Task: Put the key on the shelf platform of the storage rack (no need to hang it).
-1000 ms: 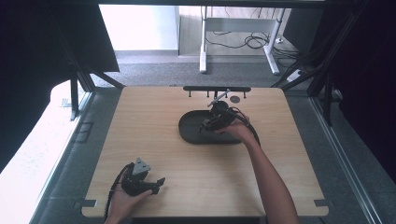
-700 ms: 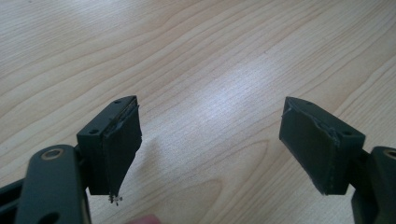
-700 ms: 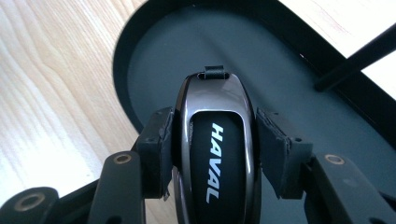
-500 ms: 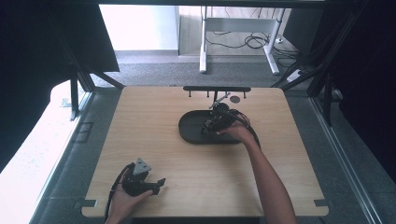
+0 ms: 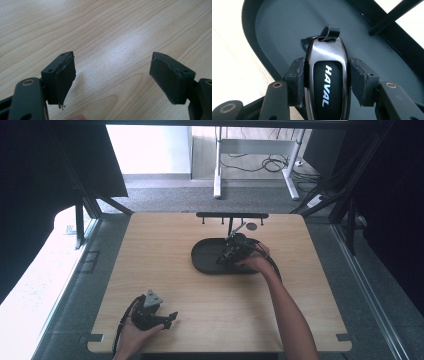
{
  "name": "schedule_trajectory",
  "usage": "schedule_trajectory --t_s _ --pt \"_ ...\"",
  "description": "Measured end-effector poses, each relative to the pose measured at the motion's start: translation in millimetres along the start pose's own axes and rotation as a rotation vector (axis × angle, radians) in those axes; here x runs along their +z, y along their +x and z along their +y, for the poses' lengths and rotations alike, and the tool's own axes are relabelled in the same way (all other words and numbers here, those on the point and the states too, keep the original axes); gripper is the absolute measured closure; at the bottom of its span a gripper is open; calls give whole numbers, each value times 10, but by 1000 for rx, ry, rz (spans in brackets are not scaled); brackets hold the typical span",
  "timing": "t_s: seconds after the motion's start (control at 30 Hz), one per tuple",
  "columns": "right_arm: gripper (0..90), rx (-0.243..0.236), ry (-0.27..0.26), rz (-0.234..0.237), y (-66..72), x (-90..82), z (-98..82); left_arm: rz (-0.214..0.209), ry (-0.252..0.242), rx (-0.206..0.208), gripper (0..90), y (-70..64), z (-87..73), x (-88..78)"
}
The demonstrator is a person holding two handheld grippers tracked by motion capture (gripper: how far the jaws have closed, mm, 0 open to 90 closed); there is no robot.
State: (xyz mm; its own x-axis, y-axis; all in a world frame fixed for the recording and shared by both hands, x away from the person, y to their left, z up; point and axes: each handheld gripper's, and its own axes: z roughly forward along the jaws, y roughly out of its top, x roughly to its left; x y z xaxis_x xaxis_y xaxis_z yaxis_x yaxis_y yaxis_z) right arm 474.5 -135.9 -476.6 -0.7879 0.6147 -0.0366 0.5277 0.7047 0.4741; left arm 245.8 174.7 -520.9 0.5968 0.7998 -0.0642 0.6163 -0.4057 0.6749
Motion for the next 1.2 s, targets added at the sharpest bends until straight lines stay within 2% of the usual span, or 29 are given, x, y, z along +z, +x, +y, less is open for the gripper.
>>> schedule_trajectory --t_s 0.17,0.37,0.53,0.77,0.93,1.2 --pt "487 -17 19 -11 -8 47 -15 0 5 4 212 4 0 -2" --pt "487 -10 29 -13 -37 97 -53 -1 7 4 212 4 0 1" --pt "486 -28 49 -34 -61 148 -91 2 14 5 212 -6 -1 5" --pt "484 -11 73 -31 -88 212 -142 2 18 7 211 -8 0 9" --pt "480 -20 89 -33 -80 250 -161 18 24 18 210 -27 4 14" --pt "406 -11 77 -46 -52 224 -154 14 21 22 209 -22 6 5"
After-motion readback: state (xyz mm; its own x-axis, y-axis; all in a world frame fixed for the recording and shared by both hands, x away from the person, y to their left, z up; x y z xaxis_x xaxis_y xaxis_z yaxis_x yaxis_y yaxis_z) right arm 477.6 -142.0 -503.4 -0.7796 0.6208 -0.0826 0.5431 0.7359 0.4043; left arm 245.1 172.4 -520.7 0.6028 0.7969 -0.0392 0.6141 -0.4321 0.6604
